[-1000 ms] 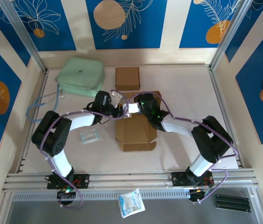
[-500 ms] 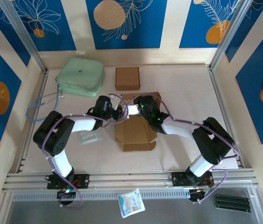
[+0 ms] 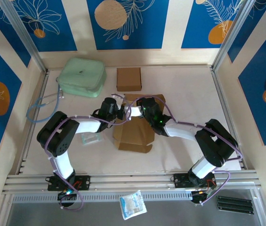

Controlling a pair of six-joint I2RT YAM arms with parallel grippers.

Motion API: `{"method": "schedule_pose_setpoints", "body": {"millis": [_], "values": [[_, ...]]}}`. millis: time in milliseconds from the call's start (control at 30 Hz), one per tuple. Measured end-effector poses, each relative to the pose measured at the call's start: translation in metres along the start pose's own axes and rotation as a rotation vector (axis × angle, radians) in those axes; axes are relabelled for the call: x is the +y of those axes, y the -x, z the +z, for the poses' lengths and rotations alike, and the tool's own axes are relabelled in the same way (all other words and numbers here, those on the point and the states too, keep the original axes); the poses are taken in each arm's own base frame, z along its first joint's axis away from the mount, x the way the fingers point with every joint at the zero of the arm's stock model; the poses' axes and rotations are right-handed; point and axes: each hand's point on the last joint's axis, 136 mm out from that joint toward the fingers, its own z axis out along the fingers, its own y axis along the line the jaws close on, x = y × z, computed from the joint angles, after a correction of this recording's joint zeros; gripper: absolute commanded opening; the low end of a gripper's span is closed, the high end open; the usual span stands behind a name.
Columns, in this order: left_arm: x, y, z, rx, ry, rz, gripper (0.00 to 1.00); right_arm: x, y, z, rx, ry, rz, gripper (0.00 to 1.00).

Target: Fold the paper box

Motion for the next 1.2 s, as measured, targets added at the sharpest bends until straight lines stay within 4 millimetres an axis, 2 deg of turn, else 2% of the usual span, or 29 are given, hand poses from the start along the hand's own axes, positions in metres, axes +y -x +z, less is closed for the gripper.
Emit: {"method": "schedule_pose_setpoints", "body": {"millis": [100, 233, 333, 500, 533, 567, 600, 633, 667, 733, 833, 933, 1000, 1067, 1133, 1200], "values": [[-0.002, 0.01, 0.001, -0.02, -0.004, 0.006, 0.33, 0.0, 0.001, -0.001, -0.003, 0.0, 0.006, 0.0], [-0.004, 0.02, 0.002, -0.037, -0.005, 0.018, 0.13, 0.001, 0.004, -0.002, -0.009, 0.001, 0.013, 0.0], [-0.002, 0.019, 0.002, -0.028, 0.006, 0.032, 0.01, 0.001, 0.004, -0.003, -0.009, 0.0, 0.018, 0.0], [-0.002, 0.019, 0.003, -0.027, 0.009, 0.035, 0.0, 0.002, 0.004, -0.003, -0.009, 0.003, 0.023, 0.0], [-0.002, 0.019, 0.003, -0.027, 0.009, 0.035, 0.07, 0.002, 0.004, -0.003, -0.009, 0.003, 0.024, 0.0], [-0.002, 0.019, 0.003, -0.027, 0.009, 0.035, 0.18, 0.002, 0.004, -0.003, -0.009, 0.003, 0.024, 0.0], [-0.002, 0.019, 0.003, -0.026, 0.009, 0.033, 0.23, 0.002, 0.004, -0.003, -0.009, 0.003, 0.024, 0.0], [-0.003, 0.019, 0.003, -0.027, 0.009, 0.03, 0.22, 0.002, 0.004, -0.003, -0.009, 0.002, 0.024, 0.0], [-0.002, 0.019, 0.003, -0.025, 0.009, 0.025, 0.16, 0.002, 0.004, -0.003, -0.009, 0.003, 0.025, 0.01], [-0.002, 0.019, 0.003, -0.025, 0.012, 0.018, 0.0, 0.002, 0.004, -0.003, -0.009, 0.001, 0.029, 0.07], [0.0, 0.019, 0.003, -0.026, 0.021, 0.027, 0.0, 0.003, 0.006, -0.005, -0.017, 0.009, 0.051, 0.41], [0.0, 0.019, 0.003, -0.027, 0.021, 0.026, 0.0, 0.011, 0.013, -0.016, -0.045, 0.042, 0.092, 0.63], [0.0, 0.019, 0.002, -0.029, 0.021, 0.028, 0.0, 0.01, 0.016, -0.028, -0.067, 0.06, 0.146, 0.69], [0.0, 0.018, 0.002, -0.029, 0.024, 0.029, 0.0, -0.001, 0.017, -0.044, -0.095, 0.062, 0.23, 0.74], [0.001, 0.019, 0.002, -0.032, 0.025, 0.033, 0.14, -0.017, 0.015, -0.063, -0.124, 0.056, 0.34, 0.78], [0.001, 0.019, 0.002, -0.033, 0.026, 0.033, 0.19, -0.031, 0.01, -0.083, -0.151, 0.063, 0.476, 0.81]]}}
